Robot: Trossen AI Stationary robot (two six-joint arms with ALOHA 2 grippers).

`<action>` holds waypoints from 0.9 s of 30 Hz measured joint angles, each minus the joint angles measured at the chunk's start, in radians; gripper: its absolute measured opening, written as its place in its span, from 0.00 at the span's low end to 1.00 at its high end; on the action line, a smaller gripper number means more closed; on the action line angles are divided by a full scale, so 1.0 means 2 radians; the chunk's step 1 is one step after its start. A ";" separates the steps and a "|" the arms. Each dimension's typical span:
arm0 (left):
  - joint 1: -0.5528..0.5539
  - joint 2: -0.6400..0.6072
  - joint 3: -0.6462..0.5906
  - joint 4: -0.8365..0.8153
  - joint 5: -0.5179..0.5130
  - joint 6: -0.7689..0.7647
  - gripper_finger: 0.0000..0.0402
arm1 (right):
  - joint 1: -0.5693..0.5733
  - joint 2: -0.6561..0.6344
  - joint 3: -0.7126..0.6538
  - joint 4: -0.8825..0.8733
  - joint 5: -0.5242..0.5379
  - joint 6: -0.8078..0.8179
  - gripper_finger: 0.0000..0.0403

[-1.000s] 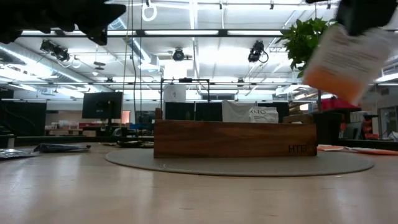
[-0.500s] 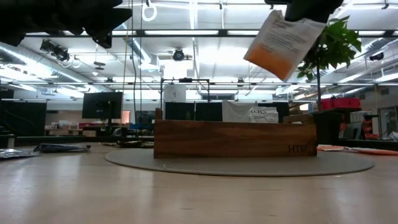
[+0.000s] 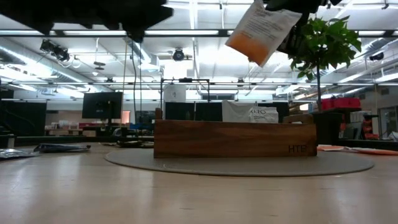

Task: Pick & Place Tea
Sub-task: Put the orange tea bag into the right section of the wooden organizer

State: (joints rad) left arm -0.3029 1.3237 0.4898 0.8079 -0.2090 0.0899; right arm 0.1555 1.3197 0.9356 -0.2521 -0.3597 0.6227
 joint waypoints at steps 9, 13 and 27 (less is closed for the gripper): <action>0.026 0.078 0.073 -0.011 0.066 -0.014 0.42 | 0.000 0.000 0.000 0.026 -0.008 -0.015 0.00; 0.041 0.096 0.090 -0.012 0.075 -0.028 0.42 | 0.000 0.001 0.000 0.042 -0.008 -0.023 0.00; 0.056 0.161 0.163 -0.060 0.144 -0.041 0.42 | -0.004 0.002 0.000 0.041 -0.004 -0.031 0.00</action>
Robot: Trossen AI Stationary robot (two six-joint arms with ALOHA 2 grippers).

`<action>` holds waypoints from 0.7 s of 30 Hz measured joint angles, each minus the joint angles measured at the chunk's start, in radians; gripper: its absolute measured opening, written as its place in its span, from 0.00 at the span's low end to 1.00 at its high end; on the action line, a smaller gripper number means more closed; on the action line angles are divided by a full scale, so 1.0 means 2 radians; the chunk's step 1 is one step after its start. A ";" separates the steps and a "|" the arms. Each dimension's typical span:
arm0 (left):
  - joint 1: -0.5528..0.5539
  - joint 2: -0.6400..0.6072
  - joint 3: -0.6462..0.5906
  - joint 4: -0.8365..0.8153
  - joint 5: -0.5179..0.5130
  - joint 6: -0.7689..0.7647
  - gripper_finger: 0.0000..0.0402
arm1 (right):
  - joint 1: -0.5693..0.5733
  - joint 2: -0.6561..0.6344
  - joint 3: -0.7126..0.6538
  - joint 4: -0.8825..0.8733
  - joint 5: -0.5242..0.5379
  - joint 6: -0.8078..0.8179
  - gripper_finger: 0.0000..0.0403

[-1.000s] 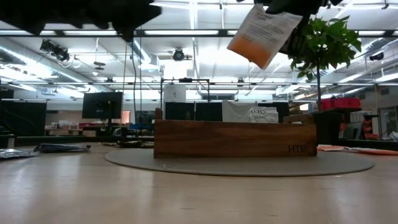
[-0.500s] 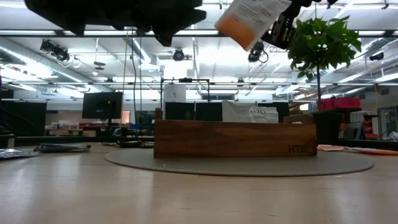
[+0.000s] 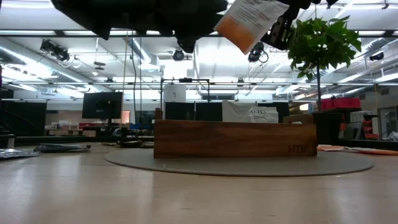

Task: Pick & Place Tea
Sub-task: Put the orange tea bag into the right section of the wooden organizer

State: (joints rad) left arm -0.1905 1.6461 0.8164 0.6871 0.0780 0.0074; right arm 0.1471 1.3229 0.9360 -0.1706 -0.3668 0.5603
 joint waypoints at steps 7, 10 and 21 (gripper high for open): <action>0.001 0.027 0.030 -0.031 -0.007 0.002 0.37 | 0.000 0.000 0.000 0.000 0.000 -0.007 0.00; 0.001 0.028 0.034 -0.035 -0.007 0.002 0.26 | 0.000 0.000 0.000 -0.006 0.009 -0.016 0.00; 0.002 0.028 0.027 -0.039 -0.028 0.001 0.03 | 0.022 -0.006 0.000 -0.018 0.036 -0.101 0.10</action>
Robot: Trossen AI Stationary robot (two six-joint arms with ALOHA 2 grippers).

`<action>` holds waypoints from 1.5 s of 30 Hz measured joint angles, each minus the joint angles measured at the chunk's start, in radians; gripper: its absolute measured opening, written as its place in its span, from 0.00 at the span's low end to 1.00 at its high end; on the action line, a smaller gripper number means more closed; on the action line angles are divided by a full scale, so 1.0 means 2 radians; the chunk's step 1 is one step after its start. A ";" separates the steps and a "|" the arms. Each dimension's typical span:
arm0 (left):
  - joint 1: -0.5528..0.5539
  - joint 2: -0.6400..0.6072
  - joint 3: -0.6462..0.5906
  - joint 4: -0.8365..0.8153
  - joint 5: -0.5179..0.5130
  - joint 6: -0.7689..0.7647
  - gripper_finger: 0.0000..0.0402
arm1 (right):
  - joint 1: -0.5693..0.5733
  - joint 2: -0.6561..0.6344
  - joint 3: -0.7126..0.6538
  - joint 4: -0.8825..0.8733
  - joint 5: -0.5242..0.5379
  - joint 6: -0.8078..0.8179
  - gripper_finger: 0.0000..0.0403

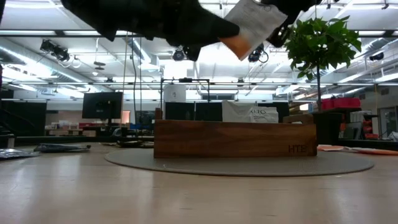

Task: Pick & Place Tea
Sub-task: Put the orange tea bag into the right section of the wooden organizer

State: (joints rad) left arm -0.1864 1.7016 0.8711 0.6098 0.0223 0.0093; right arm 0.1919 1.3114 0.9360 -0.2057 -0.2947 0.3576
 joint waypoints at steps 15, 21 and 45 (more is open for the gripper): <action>-0.001 -0.004 -0.171 0.385 -0.037 -0.041 0.03 | 0.147 -0.028 0.000 -0.003 0.405 -0.126 0.25; -0.010 -0.004 -0.173 0.396 -0.060 -0.015 0.03 | 0.145 0.007 -0.019 0.126 0.425 -0.169 0.25; -0.014 -0.004 -0.174 0.390 -0.066 -0.003 0.02 | 0.101 0.035 -0.021 0.216 0.362 -0.186 0.05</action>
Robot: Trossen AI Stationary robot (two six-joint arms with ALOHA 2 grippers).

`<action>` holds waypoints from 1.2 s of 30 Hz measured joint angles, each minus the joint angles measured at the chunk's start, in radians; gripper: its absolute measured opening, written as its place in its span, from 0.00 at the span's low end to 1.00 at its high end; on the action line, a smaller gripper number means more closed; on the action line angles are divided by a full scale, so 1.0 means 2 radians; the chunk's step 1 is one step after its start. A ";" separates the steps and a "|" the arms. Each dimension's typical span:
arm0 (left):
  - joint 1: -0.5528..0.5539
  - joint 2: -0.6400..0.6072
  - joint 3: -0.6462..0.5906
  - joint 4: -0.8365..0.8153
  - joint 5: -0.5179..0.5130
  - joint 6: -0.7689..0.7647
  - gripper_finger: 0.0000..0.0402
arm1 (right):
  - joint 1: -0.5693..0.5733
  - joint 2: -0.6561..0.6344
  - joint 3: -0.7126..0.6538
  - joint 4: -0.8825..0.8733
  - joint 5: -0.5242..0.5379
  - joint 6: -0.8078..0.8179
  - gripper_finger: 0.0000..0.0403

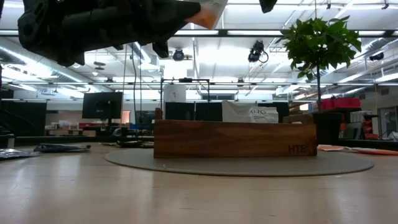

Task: Pick & Place Tea
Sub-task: Put the orange tea bag into the right section of the wooden organizer

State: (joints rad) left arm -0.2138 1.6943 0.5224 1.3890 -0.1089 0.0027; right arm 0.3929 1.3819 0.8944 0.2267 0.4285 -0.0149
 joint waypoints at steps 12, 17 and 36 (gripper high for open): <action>0.000 0.000 0.000 -0.020 0.005 -0.008 0.19 | -0.005 -0.029 0.000 -0.046 0.004 0.005 0.01; 0.001 -0.005 -0.016 -0.018 0.014 -0.006 0.26 | -0.001 -0.059 0.000 -0.123 0.004 0.019 0.00; 0.004 -0.204 -0.180 -0.013 -0.001 -0.025 0.29 | -0.007 -0.077 -0.019 -0.319 -0.022 0.073 0.00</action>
State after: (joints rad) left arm -0.2066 1.2856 0.1629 1.3634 -0.1116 -0.0479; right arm 0.3798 1.2282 0.8565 -0.4116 0.3836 0.1319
